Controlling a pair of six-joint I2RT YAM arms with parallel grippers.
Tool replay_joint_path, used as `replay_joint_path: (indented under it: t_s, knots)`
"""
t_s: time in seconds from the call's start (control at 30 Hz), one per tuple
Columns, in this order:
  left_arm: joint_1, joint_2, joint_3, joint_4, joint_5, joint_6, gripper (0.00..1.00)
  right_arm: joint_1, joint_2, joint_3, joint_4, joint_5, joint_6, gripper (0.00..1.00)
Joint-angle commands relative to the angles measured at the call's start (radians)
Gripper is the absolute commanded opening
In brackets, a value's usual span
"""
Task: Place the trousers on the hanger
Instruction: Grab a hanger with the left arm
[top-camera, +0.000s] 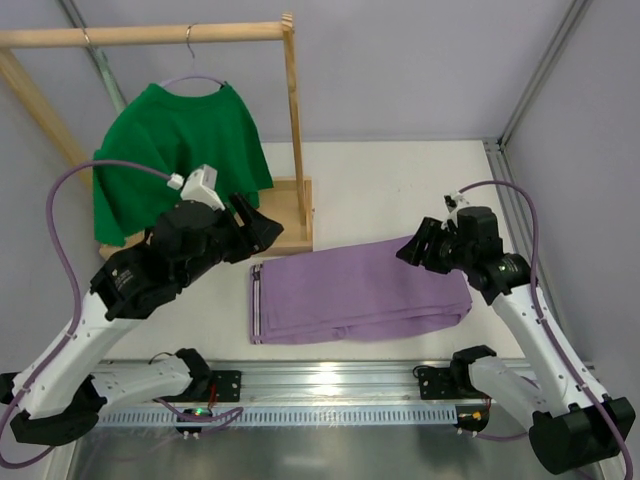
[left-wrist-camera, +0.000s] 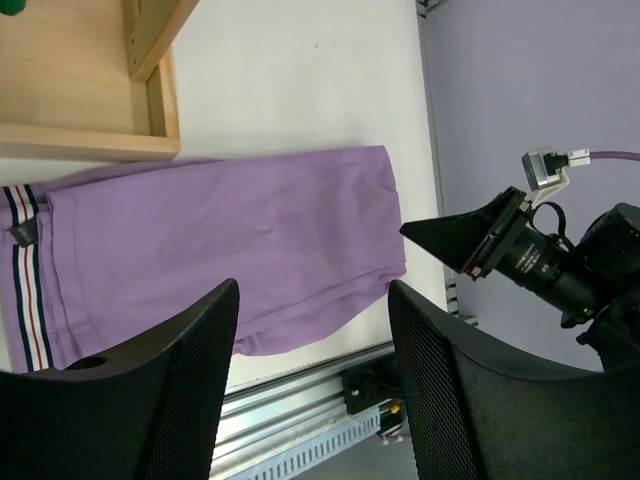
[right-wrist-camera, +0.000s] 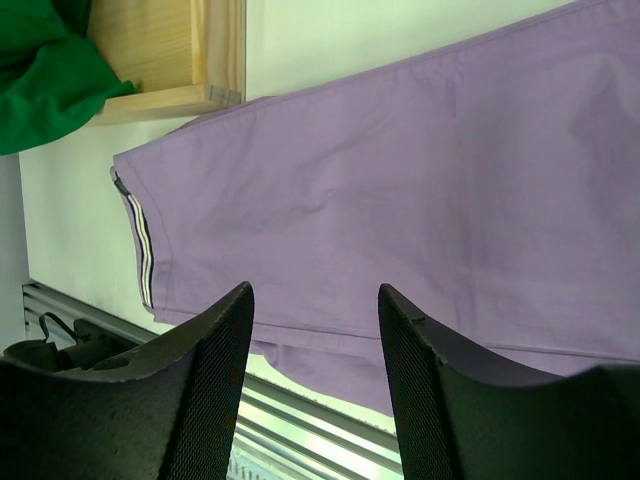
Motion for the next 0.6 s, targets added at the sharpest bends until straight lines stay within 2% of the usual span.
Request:
replay_joint_path:
  t_s: [0.0, 0.13, 0.17, 0.3, 0.43, 0.57]
  knots:
    - [-0.002, -0.002, 0.015, -0.039, 0.051, -0.001, 0.62, 0.008, -0.033, 0.068, -0.023, 0.016, 0.013, 0.56]
    - [-0.010, -0.037, -0.118, 0.024, 0.169, -0.055, 0.61, 0.008, -0.025, 0.083, -0.029, 0.009, 0.008, 0.56]
    - [-0.012, -0.048, -0.190, 0.041, 0.193, -0.070, 0.62, 0.008, -0.025, 0.083, -0.029, 0.007, 0.010, 0.56]
    - [-0.044, -0.121, -0.293, 0.018, 0.168, -0.098, 0.62, 0.008, -0.028, 0.074, -0.024, 0.007, 0.007, 0.56]
    - [-0.064, -0.183, -0.261, -0.005, 0.094, -0.052, 0.62, 0.006, -0.033, 0.056, -0.023, 0.003, 0.004, 0.57]
    - [-0.064, -0.159, -0.111, -0.011, -0.012, 0.032, 0.62, 0.008, -0.045, 0.024, -0.001, -0.010, 0.021, 0.57]
